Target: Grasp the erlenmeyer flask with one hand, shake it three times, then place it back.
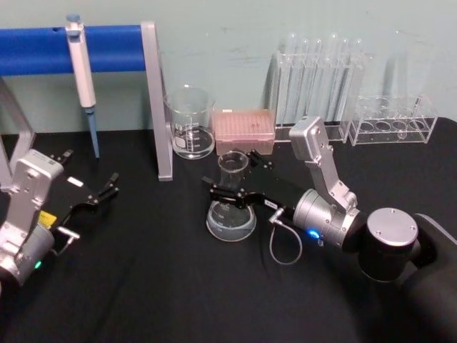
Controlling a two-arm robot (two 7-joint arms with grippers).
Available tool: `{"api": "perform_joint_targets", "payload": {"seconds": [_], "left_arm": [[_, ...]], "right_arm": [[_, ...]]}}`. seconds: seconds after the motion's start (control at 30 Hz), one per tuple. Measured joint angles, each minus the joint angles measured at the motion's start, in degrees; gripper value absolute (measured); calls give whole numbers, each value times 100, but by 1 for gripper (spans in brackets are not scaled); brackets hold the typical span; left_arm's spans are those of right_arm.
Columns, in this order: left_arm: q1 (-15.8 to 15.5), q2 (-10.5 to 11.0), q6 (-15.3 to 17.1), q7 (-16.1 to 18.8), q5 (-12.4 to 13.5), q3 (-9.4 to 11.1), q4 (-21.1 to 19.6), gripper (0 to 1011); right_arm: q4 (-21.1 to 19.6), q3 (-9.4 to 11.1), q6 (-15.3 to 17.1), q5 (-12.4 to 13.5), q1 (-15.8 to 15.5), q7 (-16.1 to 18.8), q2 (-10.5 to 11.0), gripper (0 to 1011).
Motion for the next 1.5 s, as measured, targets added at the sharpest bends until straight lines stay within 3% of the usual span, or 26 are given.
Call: {"api": "perform_joint_targets", "payload": {"seconds": [0.33,0.93,1.33,1.5], "left_arm": [[0,0,0,0,0,0,0,1001],[0,0,0,0,0,0,0,1001],[0,0,0,0,0,0,0,1001],[0,0,0,0,0,0,0,1001]], "right_arm": [[0,2,5,13,0,1,2,960],[-5,7,15,29,-4,6,5,452],[-25,21,21,39,-19,4,7,447],[-279,100,102,72,-128,-38,75,447]]}}
